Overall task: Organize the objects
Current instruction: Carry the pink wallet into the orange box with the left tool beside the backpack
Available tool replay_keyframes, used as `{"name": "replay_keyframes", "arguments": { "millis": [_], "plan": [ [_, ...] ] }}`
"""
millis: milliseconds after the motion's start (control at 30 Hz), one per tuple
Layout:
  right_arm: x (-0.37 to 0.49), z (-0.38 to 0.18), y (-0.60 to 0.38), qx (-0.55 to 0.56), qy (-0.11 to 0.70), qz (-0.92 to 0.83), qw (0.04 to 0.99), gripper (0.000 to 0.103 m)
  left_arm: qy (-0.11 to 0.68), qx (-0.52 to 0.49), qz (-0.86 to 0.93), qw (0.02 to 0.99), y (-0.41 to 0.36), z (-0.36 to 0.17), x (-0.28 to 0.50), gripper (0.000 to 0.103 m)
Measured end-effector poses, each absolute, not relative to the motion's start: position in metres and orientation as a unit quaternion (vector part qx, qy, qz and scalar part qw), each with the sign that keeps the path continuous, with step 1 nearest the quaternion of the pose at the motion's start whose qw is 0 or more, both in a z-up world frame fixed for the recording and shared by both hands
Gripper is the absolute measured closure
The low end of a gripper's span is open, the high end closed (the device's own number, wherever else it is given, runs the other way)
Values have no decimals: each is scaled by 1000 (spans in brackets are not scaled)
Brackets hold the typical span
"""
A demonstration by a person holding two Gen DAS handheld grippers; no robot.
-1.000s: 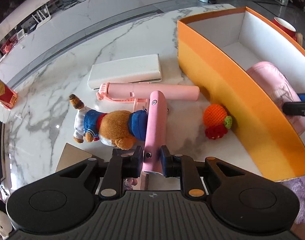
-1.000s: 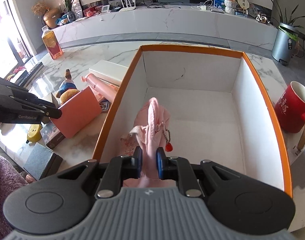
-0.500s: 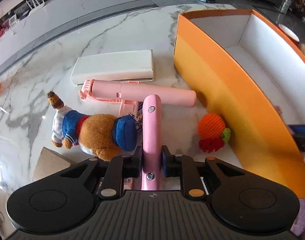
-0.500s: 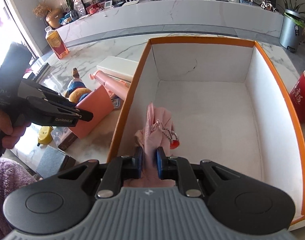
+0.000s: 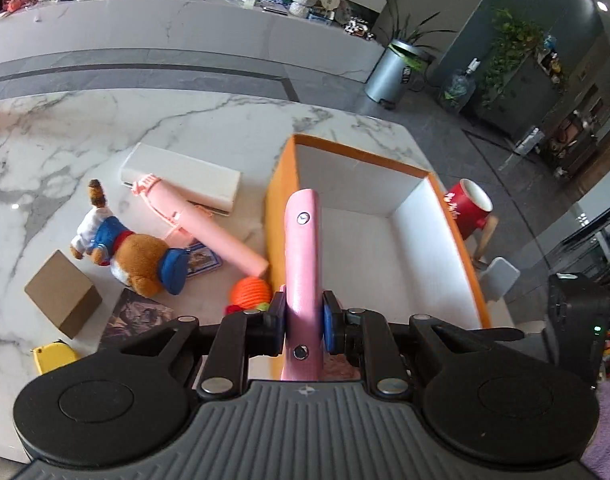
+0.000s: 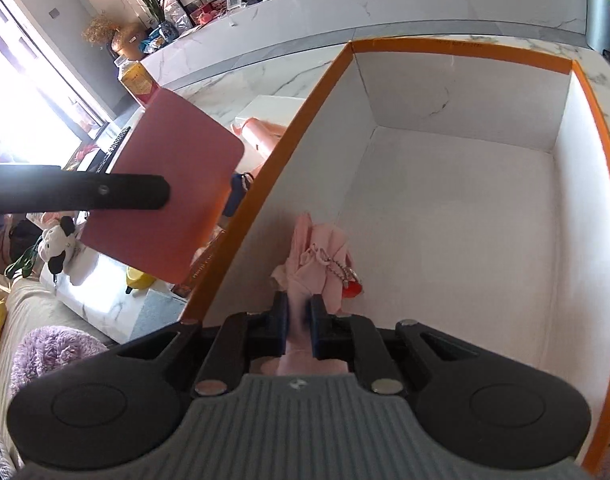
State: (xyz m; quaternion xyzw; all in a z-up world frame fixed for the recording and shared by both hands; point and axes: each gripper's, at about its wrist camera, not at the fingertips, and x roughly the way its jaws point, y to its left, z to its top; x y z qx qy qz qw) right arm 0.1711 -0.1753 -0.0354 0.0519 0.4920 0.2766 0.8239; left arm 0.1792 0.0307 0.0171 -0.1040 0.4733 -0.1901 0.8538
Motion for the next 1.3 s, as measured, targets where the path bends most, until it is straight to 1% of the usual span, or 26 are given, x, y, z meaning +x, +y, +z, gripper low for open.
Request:
{"name": "replay_keyframes", "arguments": {
  "millis": [167, 467, 667, 833, 1000, 1100, 1167, 1267, 1300],
  "plan": [
    [162, -25, -201, 54, 479, 235, 844, 92, 492, -91, -220, 838, -8, 8, 176, 82],
    [151, -31, -223, 81, 486, 205, 846, 92, 541, 24, -173, 822, -60, -33, 172, 82],
    [152, -33, -216, 90, 487, 216, 842, 92, 565, 65, -144, 809, -69, -48, 173, 81],
    [159, -43, -218, 123, 504, 224, 825, 93, 567, 89, -137, 807, -74, -49, 174, 81],
    [162, -48, -219, 143, 513, 228, 815, 93, 568, 98, -145, 804, -73, -50, 175, 78],
    [162, -48, -217, 144, 514, 227, 815, 93, 562, 94, -153, 807, -70, -48, 173, 75],
    [163, -48, -216, 143, 514, 227, 815, 93, 555, 95, -159, 811, -67, -45, 172, 69],
    [163, -48, -213, 143, 514, 226, 815, 93, 529, 91, -175, 826, -62, -32, 165, 54],
    [164, -48, -212, 144, 514, 225, 815, 93, 514, 91, -178, 834, -59, -26, 161, 47]
  ]
}}
